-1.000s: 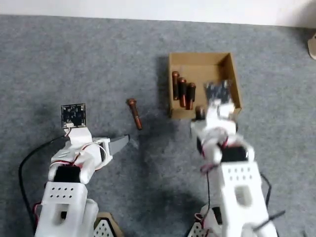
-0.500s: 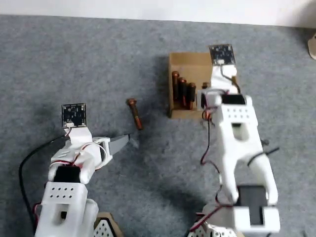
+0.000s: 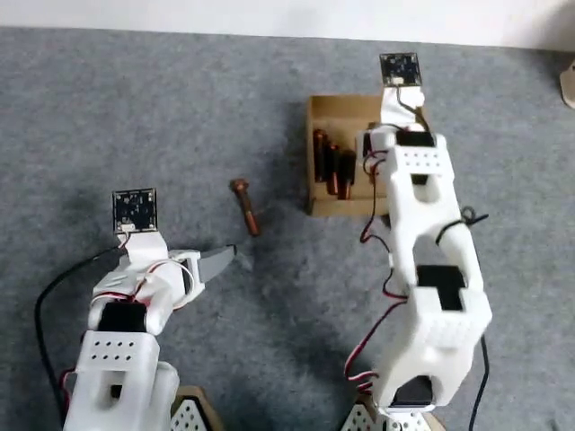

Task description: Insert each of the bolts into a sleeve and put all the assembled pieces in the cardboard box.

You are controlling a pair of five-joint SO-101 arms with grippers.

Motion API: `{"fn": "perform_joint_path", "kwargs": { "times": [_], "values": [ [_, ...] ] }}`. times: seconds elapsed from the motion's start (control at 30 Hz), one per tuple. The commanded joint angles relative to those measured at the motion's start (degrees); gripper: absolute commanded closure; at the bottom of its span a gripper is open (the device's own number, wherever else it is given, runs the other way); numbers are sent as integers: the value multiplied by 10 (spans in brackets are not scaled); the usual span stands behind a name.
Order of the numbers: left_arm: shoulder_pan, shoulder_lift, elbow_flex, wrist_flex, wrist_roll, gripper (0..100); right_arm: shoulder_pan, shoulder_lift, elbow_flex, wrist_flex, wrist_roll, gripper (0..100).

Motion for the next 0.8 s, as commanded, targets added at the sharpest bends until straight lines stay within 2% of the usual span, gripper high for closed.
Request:
{"fn": "perform_joint_path", "kwargs": {
  "times": [0.0,0.07,0.17,0.2,0.27,0.43,0.6,0.77],
  "values": [
    [-3,-7,-3,-12,-3,589,12,20,-55,-15,-16,991],
    [-3,-7,-3,-12,-3,589,12,44,-57,-14,-18,931],
    [-3,-7,-3,-12,-3,589,8,61,-57,17,-18,752],
    [-3,-7,-3,-12,-3,589,4,61,-57,36,-16,736],
    [-3,-7,-3,-12,-3,589,0,57,-60,67,-8,752],
    [-3,-7,-2,-12,-14,589,0,25,-143,180,66,803],
    [-3,-7,-2,-12,-24,589,0,13,-247,339,135,803],
    [-2,-7,-2,-12,-25,589,3,14,-291,444,223,804]
  ]
}}
